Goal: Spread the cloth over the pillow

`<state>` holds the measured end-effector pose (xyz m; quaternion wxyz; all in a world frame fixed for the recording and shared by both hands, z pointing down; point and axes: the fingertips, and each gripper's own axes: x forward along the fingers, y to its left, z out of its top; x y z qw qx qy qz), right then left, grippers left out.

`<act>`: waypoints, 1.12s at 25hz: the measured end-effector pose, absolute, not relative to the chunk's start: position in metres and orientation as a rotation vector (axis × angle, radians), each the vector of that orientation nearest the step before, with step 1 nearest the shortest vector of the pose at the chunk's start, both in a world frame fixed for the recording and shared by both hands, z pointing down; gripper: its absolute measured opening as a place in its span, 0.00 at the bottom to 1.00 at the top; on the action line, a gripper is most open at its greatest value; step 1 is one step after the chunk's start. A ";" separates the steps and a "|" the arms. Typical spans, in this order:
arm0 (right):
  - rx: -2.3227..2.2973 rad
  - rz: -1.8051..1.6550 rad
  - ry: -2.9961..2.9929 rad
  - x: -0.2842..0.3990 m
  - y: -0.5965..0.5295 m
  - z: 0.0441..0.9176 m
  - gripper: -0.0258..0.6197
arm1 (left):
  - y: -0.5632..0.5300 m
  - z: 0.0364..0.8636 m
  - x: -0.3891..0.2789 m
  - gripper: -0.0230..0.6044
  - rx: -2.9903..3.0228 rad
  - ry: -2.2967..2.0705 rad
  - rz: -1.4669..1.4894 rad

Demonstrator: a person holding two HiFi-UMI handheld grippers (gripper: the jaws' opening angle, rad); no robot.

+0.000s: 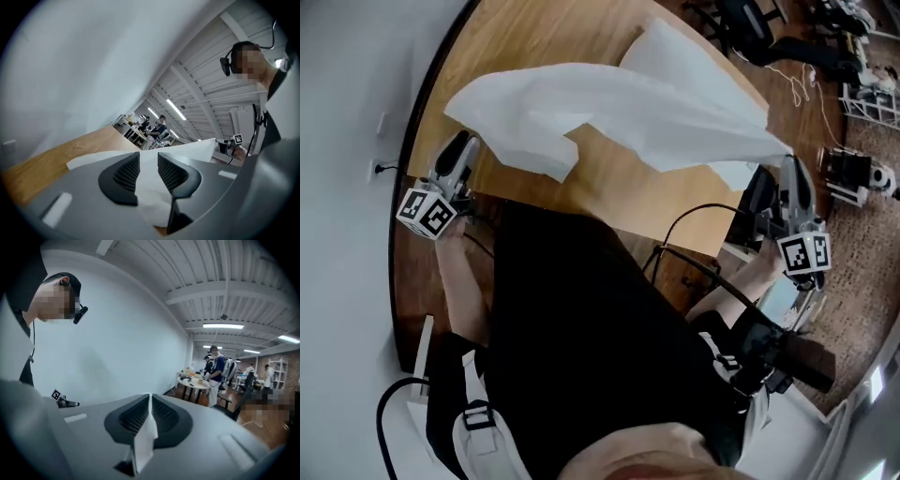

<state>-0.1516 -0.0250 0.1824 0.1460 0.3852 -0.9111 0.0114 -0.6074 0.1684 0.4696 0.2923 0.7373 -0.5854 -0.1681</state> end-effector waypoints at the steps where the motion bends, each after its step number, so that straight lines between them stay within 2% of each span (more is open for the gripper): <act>1: 1.155 0.047 -2.601 -0.135 -0.015 0.183 0.07 | 0.164 0.475 -0.603 0.19 1.983 -1.541 -0.412; 6: 1.289 0.025 -2.482 -0.098 0.034 0.184 0.07 | 0.143 0.508 -0.586 0.20 2.015 -1.427 -0.231; 8: 1.298 -0.010 -2.447 -0.094 0.051 0.179 0.07 | 0.128 0.529 -0.590 0.30 1.976 -1.391 -0.135; 15: 1.334 -0.014 -2.404 -0.082 0.098 0.178 0.07 | 0.012 0.608 -0.617 0.39 1.893 -1.390 0.389; 19: 1.329 -0.013 -2.379 -0.075 0.111 0.184 0.07 | -0.033 0.653 -0.604 0.49 1.862 -1.348 0.766; 22: 1.325 -0.014 -2.388 -0.063 0.120 0.191 0.07 | -0.033 0.667 -0.602 0.40 1.851 -1.391 0.954; 23: 1.321 -0.009 -2.398 -0.057 0.121 0.194 0.07 | -0.030 0.668 -0.600 0.28 1.851 -1.392 0.927; 24: 1.316 0.000 -2.406 -0.049 0.122 0.199 0.07 | -0.026 0.665 -0.597 0.11 1.852 -1.394 0.858; 26: 1.303 0.009 -2.403 -0.027 0.120 0.208 0.07 | -0.021 0.637 -0.595 0.07 1.875 -1.456 0.647; 28: 1.309 -0.029 -2.373 0.008 0.114 0.205 0.07 | -0.022 0.566 -0.598 0.07 1.974 -1.595 0.397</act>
